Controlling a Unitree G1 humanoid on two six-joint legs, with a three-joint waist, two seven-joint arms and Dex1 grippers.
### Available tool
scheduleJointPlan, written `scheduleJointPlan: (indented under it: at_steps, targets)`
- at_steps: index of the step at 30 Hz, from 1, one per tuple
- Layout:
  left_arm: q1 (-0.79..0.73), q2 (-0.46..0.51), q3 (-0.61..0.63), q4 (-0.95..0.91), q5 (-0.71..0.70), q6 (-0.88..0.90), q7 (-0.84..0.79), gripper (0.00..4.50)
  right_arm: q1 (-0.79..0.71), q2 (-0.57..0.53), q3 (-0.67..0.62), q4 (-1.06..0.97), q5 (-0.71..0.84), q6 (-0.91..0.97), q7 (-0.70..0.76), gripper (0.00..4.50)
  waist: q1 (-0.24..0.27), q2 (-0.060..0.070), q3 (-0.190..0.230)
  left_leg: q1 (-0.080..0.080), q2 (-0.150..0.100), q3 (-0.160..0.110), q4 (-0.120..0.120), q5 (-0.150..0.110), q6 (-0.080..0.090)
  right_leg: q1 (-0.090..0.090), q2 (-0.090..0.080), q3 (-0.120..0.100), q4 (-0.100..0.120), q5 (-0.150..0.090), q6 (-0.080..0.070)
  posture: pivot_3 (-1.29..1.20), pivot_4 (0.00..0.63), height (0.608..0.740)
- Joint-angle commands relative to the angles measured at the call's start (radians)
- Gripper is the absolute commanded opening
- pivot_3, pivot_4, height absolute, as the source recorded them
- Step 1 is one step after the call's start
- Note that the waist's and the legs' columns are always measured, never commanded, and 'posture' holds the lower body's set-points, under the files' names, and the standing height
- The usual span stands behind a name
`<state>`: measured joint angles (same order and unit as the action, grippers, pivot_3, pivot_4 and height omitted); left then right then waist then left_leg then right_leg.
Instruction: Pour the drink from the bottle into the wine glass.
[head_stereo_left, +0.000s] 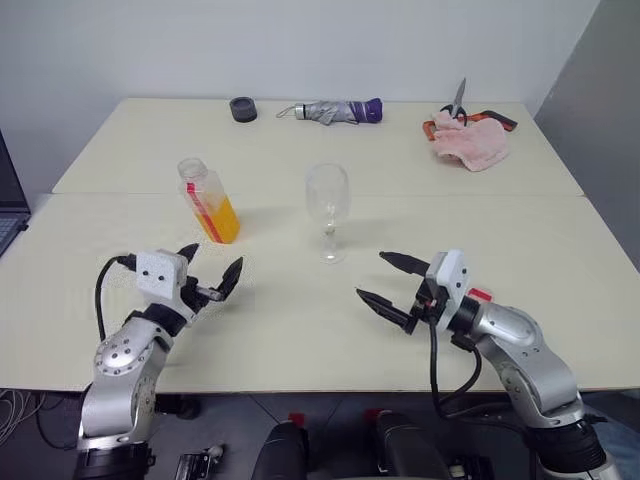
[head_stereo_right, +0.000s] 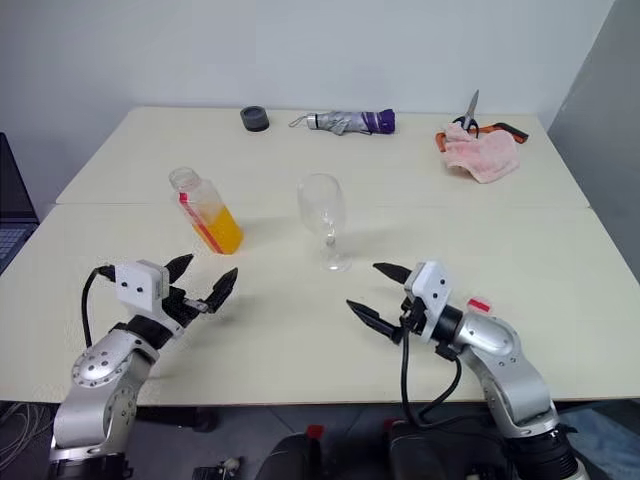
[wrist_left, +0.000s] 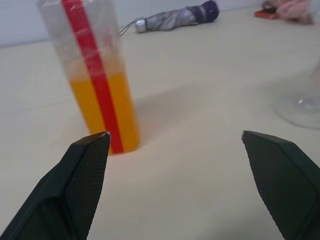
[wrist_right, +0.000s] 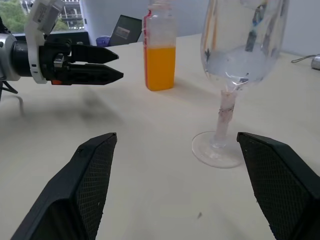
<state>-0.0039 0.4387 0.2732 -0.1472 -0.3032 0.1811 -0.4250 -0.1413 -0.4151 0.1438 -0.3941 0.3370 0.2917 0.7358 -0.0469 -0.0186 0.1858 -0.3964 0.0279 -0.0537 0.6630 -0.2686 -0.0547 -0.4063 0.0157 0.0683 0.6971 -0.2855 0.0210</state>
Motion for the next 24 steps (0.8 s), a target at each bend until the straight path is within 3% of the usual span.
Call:
scheduleJointPlan:
  at_steps: [1, 24]
  targets:
    - [-0.012, 0.007, 0.057, 0.026, 0.009, -0.012, 0.044, 4.50, 0.013, -0.035, 0.017, -0.071, 0.030, 0.018, 0.045, 4.10, 0.002, 0.000, 0.000, 0.000, 0.000, 0.000, 0.000, 0.000, 0.000, 0.000, 0.000, 0.000, 0.000, 0.000, 0.000, 0.00, 0.150, 0.740]
    - [-0.239, 0.105, 0.046, 0.216, 0.016, -0.006, -0.043, 4.50, 0.004, -0.068, 0.035, -0.126, 0.071, 0.079, 0.063, 4.10, 0.011, -0.001, -0.001, 0.000, -0.001, 0.000, 0.000, 0.000, 0.000, 0.000, 0.000, -0.002, 0.000, 0.000, 0.000, 0.00, 0.150, 0.740]
